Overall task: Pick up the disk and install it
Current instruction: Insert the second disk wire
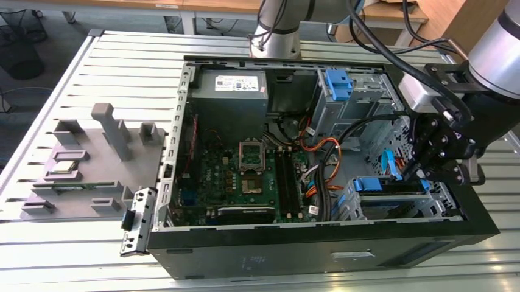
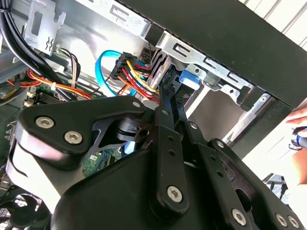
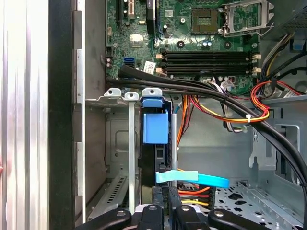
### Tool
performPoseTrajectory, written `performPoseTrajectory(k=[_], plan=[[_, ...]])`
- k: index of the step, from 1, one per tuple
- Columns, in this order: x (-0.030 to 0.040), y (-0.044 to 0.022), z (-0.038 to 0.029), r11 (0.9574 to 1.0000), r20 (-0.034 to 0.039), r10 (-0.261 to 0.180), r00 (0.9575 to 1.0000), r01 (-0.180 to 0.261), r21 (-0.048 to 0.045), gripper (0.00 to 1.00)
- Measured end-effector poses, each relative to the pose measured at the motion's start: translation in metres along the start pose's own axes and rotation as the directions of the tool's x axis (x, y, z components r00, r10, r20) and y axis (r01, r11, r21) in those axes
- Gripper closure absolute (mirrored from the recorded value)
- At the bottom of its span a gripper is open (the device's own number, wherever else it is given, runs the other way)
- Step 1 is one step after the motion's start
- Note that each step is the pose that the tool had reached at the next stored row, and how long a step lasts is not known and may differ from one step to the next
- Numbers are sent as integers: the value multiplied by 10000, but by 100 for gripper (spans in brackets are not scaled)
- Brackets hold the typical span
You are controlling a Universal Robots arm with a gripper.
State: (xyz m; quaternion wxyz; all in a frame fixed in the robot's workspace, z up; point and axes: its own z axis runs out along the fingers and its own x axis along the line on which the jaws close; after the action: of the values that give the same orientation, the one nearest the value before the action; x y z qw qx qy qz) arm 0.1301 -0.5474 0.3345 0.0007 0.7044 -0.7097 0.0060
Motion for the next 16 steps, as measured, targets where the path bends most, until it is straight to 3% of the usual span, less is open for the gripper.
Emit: performPoseTrajectory(k=[16], plan=[[0,0,10,9999,23,104,9999,-104,-1,83]])
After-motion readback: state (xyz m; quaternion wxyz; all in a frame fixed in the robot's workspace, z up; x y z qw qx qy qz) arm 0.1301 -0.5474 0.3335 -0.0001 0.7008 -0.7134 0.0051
